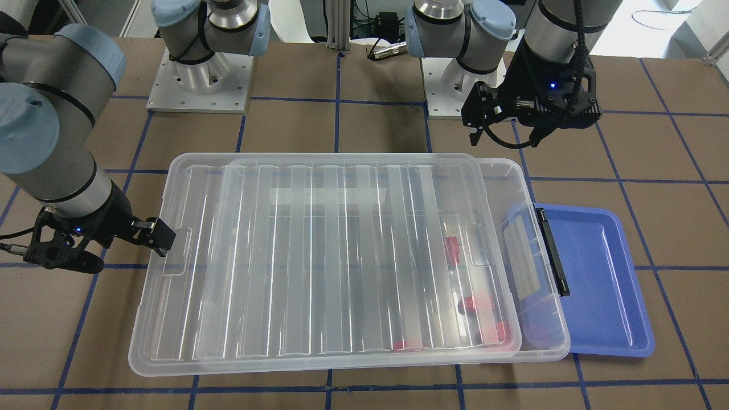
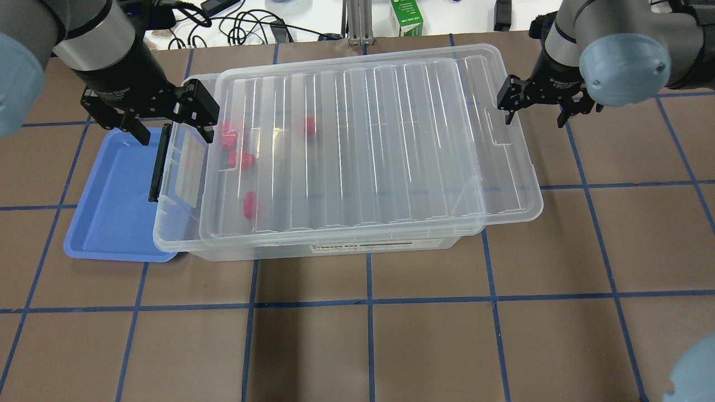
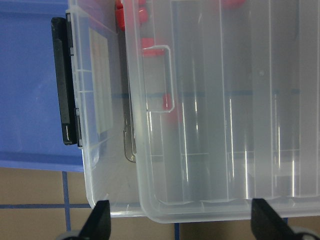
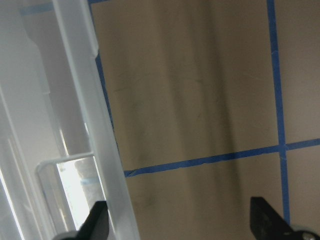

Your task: Place red block in blue tray from box

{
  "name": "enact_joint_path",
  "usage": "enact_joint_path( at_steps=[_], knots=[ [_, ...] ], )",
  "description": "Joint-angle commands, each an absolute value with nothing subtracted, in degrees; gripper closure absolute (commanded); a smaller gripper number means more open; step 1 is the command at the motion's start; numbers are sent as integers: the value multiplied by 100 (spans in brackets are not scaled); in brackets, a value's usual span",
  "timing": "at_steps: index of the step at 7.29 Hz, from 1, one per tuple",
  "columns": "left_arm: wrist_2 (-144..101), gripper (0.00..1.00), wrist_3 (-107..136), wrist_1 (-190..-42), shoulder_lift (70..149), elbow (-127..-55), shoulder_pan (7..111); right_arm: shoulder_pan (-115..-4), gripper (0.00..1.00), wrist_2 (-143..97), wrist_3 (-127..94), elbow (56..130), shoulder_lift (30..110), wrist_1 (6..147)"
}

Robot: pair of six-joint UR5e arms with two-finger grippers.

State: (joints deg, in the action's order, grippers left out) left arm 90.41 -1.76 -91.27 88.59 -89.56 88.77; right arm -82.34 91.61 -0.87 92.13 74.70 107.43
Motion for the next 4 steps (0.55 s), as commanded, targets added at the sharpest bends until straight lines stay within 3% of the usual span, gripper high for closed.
enact_joint_path(
  at_steps=[1, 4],
  knots=[
    [9053, 0, -184, -9132, 8859, -8956, 8868, -7946, 0, 9167, 315, 9193, 7471, 10740],
    [9062, 0, -220, -9123, 8859, -8956, 8877, -7700, 0, 9351, 685, 9167, 7479, 10723]
  ],
)
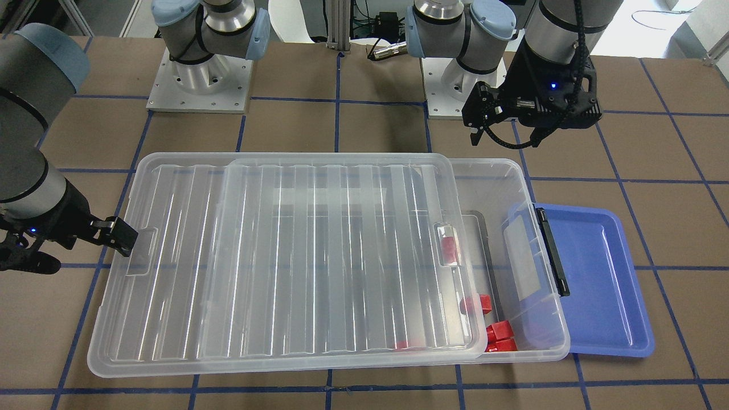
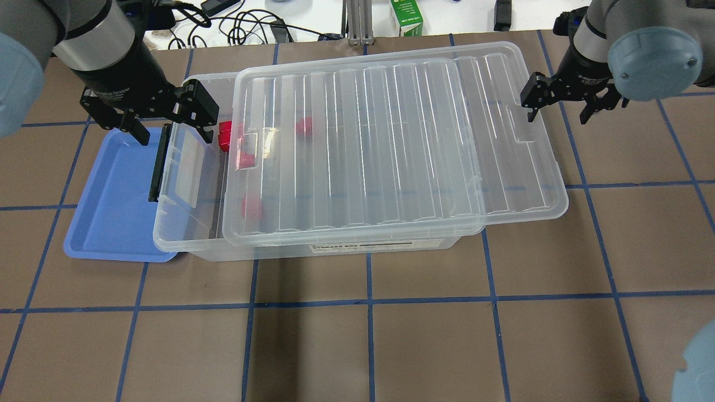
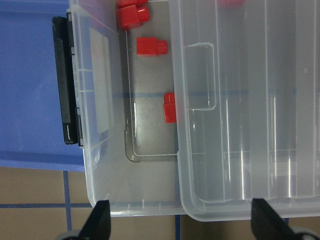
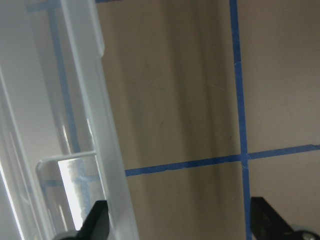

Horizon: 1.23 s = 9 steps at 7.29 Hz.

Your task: Place red block in blue tray from box

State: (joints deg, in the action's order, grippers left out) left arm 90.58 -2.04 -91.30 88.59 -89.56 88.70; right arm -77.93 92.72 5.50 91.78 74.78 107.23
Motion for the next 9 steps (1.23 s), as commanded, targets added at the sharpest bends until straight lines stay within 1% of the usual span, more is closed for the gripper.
enact_joint_path(
  at_steps=[1, 9],
  knots=[
    [9062, 0, -220, -9123, 8859, -8982, 8877, -7699, 0, 9369, 764, 9167, 7471, 10749],
    [9027, 0, -175, -8877, 9053, -9053, 8868, -7348, 0, 9536, 1485, 9158, 7471, 10802]
  ],
)
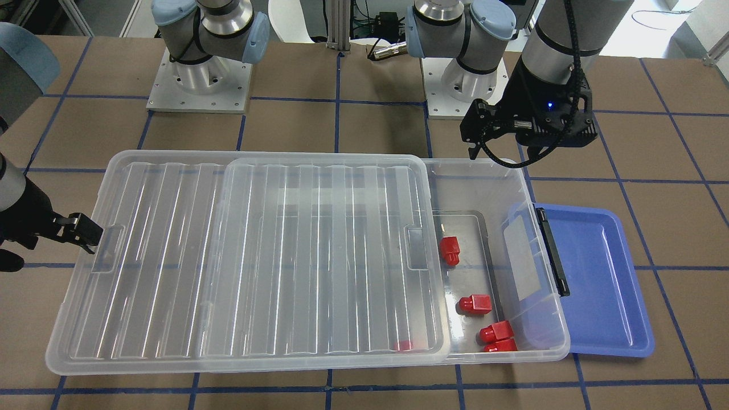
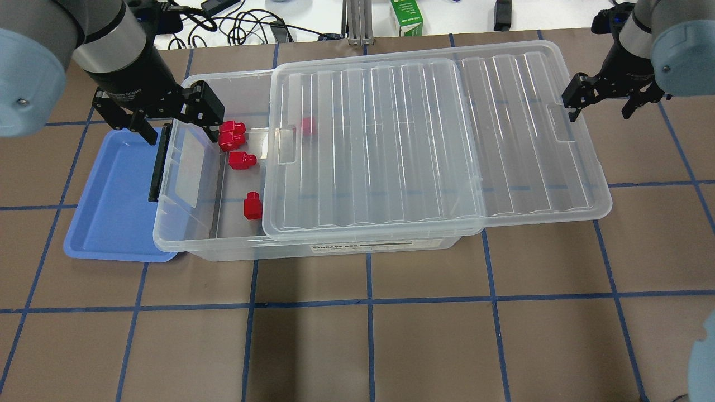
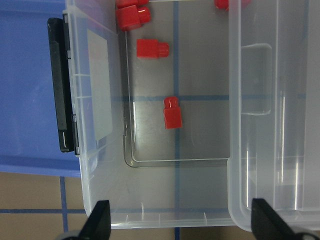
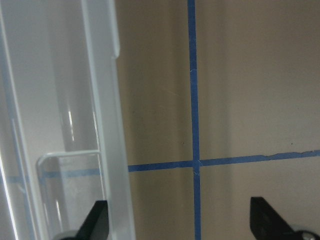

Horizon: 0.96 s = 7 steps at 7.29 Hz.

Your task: Place red block in blue tray from box

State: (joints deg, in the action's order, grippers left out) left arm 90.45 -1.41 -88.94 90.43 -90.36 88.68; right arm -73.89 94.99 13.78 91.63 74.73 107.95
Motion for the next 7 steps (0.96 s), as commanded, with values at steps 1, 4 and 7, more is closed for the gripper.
enact_joint_path(
  at_steps=[1, 4, 7],
  knots=[
    [9018, 0, -228, -8764, 9061, -9053, 8859, -7295, 0, 9562, 1494, 9158, 7471, 10802],
    [9000, 0, -158, -8578, 9062, -9542, 8894, -7225, 0, 9580, 1740, 9167, 7471, 10811],
    [9070, 0, -97, -7629, 9428, -9958, 8868, -7242, 0, 9528, 1697, 9019, 7593, 10697]
  ],
)
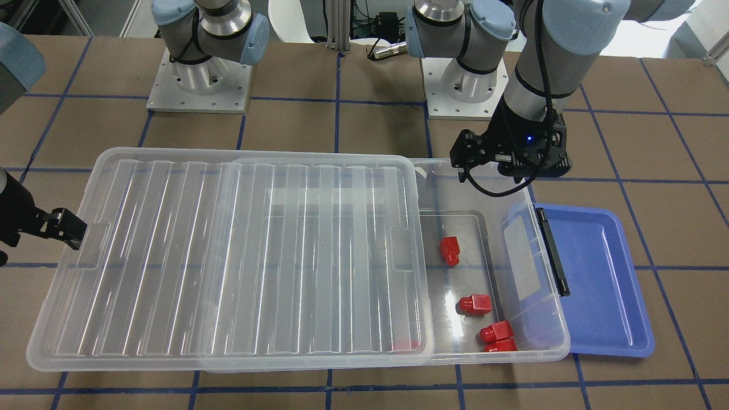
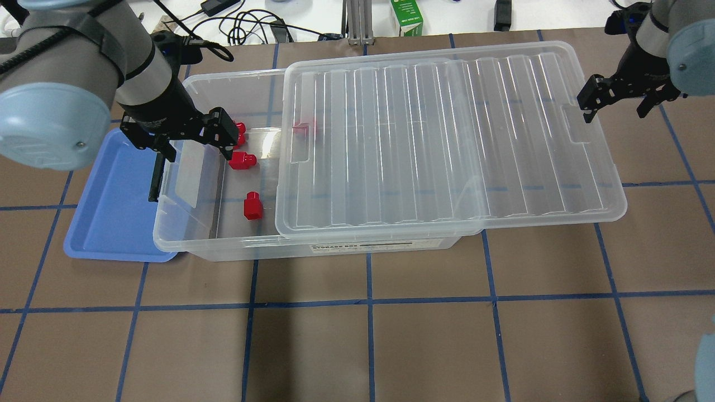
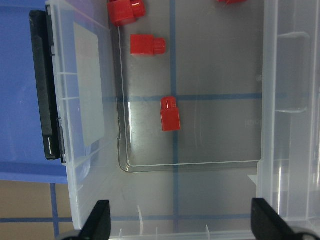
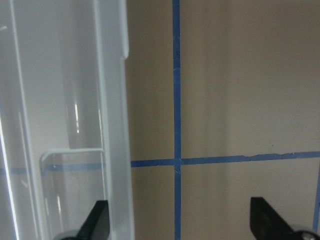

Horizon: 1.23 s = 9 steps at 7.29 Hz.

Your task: Place red block in blue tray from box

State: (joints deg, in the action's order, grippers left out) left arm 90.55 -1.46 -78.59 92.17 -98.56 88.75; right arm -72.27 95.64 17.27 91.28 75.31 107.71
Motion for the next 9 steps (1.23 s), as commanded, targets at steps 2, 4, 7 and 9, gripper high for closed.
enact_joint_path(
  at_steps=[2, 4, 7, 9],
  knots=[
    [9026, 0, 200, -7611, 9807, -10028, 8868, -7295, 0, 9405, 1653, 8406, 7803, 9604],
    [8991, 0, 272, -7524, 10097, -10133, 8868, -7391, 0, 9176, 1250, 8078, 8067, 8809],
    [9000, 0, 273, -6824, 10493, -10571, 8868, -8345, 0, 9193, 119, 8130, 8350, 8560],
    [8974, 0, 290, -6303, 10800, -10774, 8868, -8613, 0, 9246, -185, 8165, 8271, 8639]
  ],
)
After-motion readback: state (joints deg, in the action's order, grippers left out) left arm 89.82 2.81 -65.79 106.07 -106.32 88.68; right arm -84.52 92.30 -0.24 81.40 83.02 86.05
